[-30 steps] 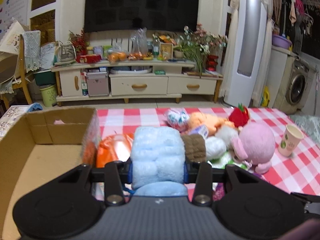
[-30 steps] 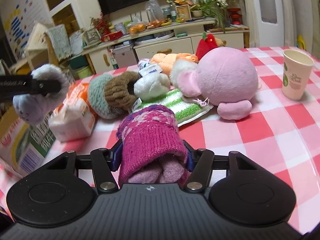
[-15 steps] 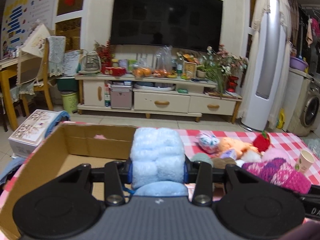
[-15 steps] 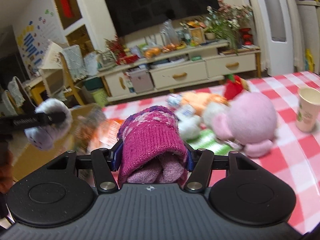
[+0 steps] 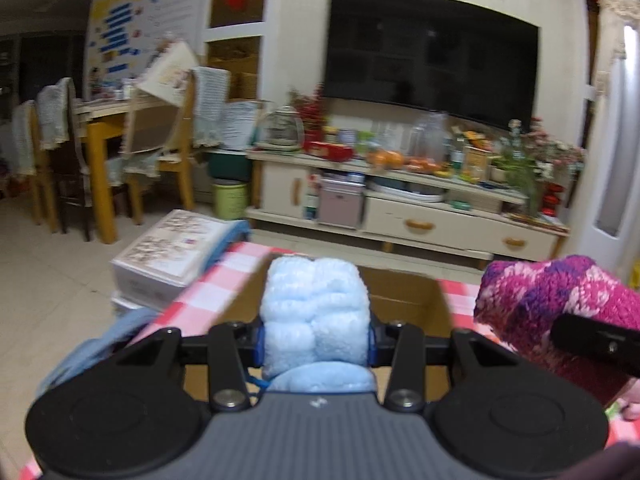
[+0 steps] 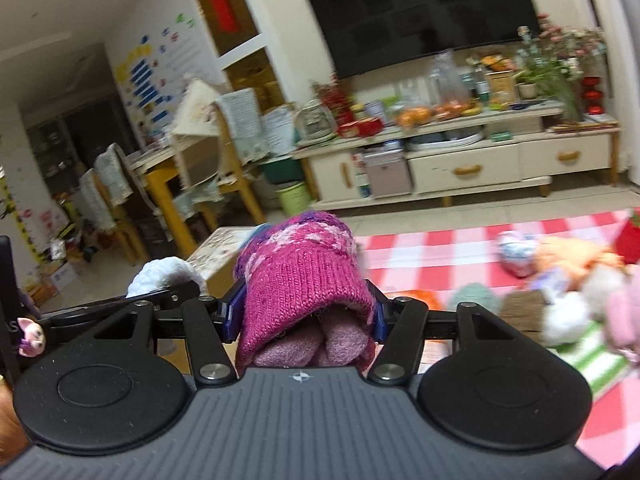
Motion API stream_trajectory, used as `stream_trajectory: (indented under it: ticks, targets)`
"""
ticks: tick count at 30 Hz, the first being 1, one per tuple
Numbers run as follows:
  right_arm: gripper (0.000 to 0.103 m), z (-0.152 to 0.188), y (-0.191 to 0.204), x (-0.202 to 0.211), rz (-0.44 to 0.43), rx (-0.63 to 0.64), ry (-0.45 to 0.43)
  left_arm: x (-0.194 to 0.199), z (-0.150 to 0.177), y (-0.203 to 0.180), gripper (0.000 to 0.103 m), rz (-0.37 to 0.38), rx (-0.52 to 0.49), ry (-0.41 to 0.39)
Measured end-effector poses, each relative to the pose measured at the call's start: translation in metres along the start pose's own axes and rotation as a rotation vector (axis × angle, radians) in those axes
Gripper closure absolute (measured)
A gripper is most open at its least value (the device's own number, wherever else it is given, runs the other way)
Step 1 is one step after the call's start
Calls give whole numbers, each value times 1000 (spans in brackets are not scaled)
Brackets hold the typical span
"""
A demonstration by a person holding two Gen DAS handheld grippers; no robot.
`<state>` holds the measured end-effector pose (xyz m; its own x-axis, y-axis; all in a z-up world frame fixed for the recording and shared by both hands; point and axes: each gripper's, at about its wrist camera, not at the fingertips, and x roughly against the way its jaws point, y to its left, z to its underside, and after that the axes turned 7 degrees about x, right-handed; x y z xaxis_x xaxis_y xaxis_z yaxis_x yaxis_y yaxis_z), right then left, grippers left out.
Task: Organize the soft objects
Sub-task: 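Carry both items over the cardboard box and open both grippers, then move both open tools back from the box to the table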
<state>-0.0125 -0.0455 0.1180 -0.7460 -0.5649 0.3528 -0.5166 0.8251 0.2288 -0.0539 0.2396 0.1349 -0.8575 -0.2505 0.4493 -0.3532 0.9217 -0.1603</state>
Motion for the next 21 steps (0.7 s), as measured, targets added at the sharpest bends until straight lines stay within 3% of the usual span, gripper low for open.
stream_trajectory:
  ticks: [10,12,14,15,17,21]
  targets:
    - [30,8,31,-46,-93,67,116,-11,-2,32,59,-77,61,46]
    - [30,13,42,-49,-102,88,119,-11,-1,34,53,-87,54,48]
    - [28,14,48,-46,-106,116,120,-10,-1,36,35,-90,55,48]
    - [23,14,47,-46,-97,130,116,-9,-2,36,31,-90,55,44]
    - [1,14,48,-40,-84,148,98,-7,-2,34,20,-91,53,37]
    - [2,16,44,-34,-67,140,78,-6,-2,31,6,-75,49,43]
